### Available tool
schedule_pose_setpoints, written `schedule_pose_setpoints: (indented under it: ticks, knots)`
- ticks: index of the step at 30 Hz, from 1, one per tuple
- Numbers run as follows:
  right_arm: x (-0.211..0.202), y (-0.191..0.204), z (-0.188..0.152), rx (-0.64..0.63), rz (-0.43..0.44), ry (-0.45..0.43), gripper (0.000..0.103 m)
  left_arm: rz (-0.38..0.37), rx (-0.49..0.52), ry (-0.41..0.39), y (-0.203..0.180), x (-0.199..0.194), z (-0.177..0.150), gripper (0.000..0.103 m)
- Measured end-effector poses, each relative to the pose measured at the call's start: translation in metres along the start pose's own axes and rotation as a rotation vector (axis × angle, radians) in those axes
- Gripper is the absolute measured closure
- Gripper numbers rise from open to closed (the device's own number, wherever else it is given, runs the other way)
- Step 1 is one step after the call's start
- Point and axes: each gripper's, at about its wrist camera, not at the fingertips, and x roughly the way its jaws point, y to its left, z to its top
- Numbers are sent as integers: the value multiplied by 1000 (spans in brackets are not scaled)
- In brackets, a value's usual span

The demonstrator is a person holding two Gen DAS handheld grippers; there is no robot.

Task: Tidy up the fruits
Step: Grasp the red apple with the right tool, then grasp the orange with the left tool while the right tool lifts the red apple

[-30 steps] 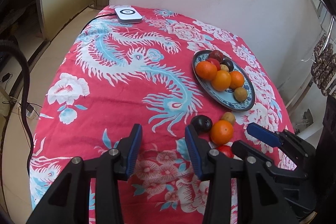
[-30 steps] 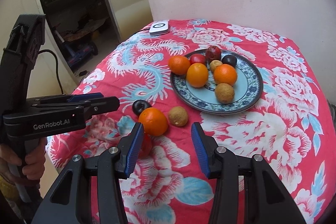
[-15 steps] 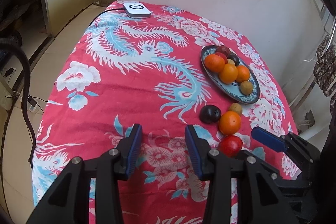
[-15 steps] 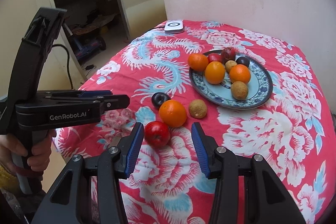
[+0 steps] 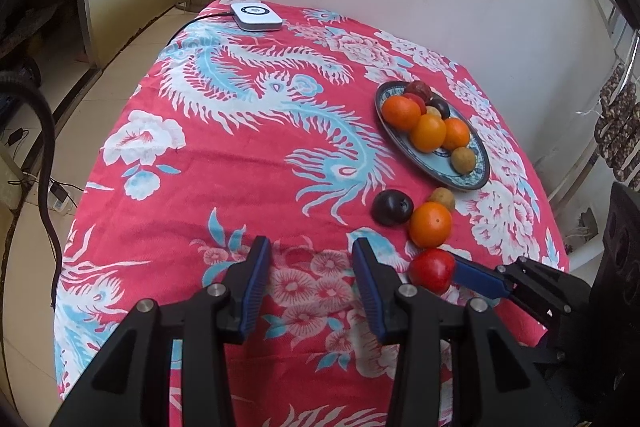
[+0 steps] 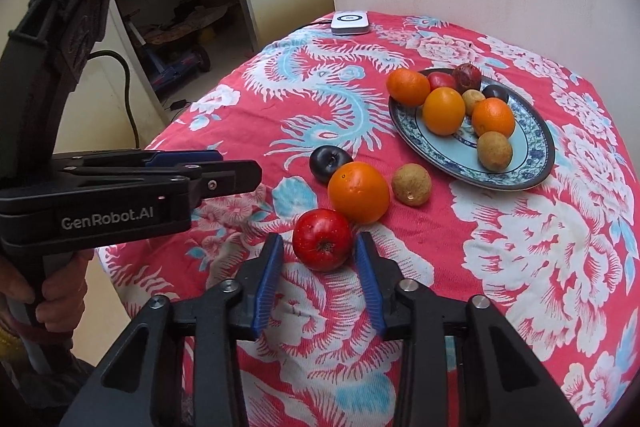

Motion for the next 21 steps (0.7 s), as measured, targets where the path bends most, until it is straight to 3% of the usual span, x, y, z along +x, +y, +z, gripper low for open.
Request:
schedule_pose_setpoints:
  ticks: [9, 21]
  knots:
    - [-14, -9, 2, 22, -15, -46, 72, -3, 10, -5, -7, -4, 0, 59]
    - [-38, -40, 1, 99, -78, -104, 72, -65, -5, 10, -20, -7, 1, 59]
